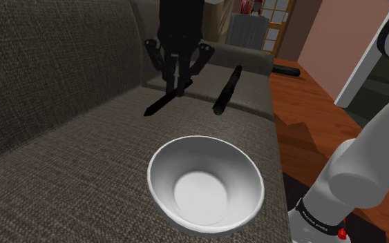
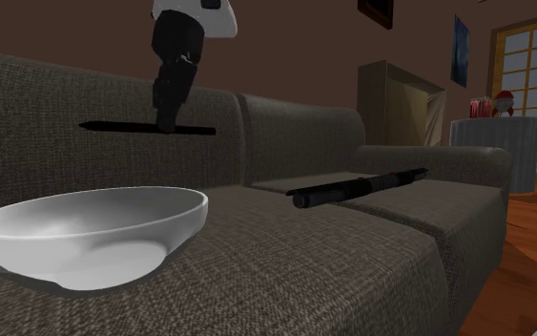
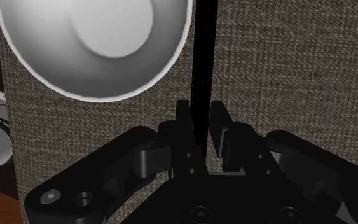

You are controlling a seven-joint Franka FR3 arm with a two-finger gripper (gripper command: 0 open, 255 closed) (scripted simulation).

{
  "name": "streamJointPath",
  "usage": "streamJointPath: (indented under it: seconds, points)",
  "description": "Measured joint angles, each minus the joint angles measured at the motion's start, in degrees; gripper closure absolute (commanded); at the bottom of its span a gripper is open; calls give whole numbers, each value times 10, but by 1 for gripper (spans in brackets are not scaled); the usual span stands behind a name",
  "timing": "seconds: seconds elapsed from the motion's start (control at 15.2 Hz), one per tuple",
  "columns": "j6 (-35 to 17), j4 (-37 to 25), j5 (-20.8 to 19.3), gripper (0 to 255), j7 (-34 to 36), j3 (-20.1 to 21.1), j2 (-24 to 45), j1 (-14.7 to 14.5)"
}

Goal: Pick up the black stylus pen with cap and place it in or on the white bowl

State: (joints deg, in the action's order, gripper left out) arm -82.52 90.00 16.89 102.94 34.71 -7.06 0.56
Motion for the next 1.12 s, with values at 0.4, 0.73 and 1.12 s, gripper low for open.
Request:
streamJointPath:
  seconds: [0.4,0.73,1.12]
  points:
    - [0,88,63,255,18,-1,-112,-22]
    - [-6,135,96,255,38,7,-166,-43]
    - [-45,193,107,255,26,10,-186,-49]
